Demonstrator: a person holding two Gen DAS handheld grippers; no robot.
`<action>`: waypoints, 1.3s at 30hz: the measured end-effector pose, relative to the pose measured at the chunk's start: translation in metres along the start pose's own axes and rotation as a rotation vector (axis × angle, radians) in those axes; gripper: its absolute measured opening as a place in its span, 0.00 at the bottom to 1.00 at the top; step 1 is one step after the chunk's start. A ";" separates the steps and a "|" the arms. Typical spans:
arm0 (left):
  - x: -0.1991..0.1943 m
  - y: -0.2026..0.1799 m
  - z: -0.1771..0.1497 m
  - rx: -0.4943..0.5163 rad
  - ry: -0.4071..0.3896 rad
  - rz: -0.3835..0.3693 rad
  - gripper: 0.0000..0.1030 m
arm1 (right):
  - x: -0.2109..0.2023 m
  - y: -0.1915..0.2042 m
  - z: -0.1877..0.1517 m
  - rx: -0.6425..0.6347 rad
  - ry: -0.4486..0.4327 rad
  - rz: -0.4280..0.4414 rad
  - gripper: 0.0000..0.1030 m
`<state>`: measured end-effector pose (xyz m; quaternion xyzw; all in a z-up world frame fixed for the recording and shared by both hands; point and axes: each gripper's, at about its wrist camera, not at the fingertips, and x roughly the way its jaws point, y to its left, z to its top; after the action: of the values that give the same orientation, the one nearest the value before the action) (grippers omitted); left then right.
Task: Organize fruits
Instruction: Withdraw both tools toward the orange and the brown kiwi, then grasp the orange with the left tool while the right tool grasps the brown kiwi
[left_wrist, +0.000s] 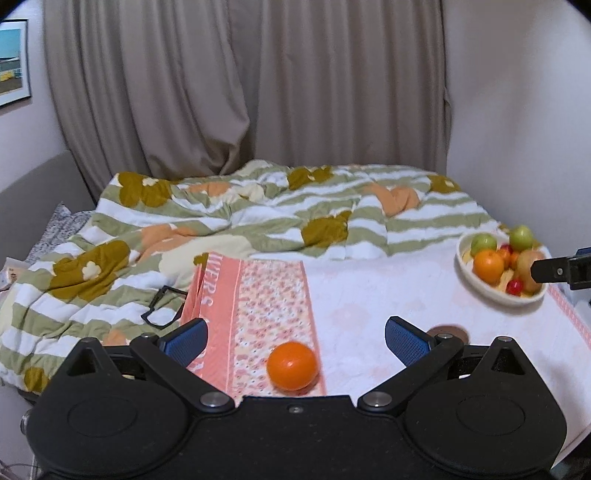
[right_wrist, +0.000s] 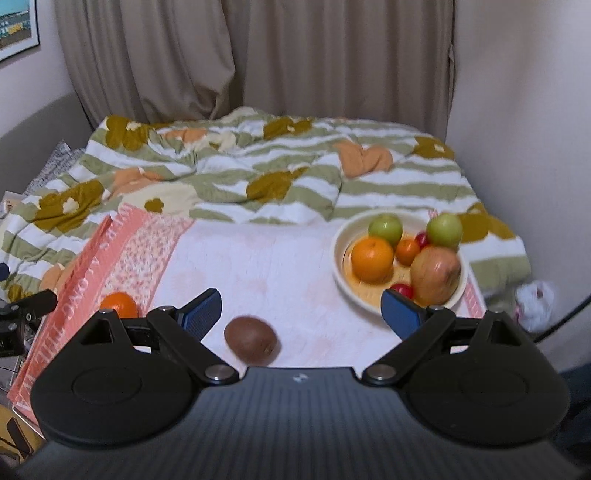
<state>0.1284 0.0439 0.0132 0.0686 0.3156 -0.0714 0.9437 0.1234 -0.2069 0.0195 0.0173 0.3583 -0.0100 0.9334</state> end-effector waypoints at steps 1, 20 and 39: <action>0.005 0.004 -0.002 0.010 0.006 -0.006 1.00 | 0.003 0.003 -0.004 -0.002 0.009 -0.005 1.00; 0.129 0.025 -0.033 -0.029 0.212 -0.079 0.95 | 0.119 0.037 -0.047 -0.051 0.157 0.055 1.00; 0.141 0.038 -0.046 -0.258 0.299 -0.154 0.60 | 0.151 0.039 -0.048 -0.071 0.217 0.100 0.87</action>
<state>0.2197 0.0759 -0.1049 -0.0674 0.4630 -0.0914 0.8790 0.2042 -0.1669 -0.1164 0.0029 0.4562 0.0514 0.8884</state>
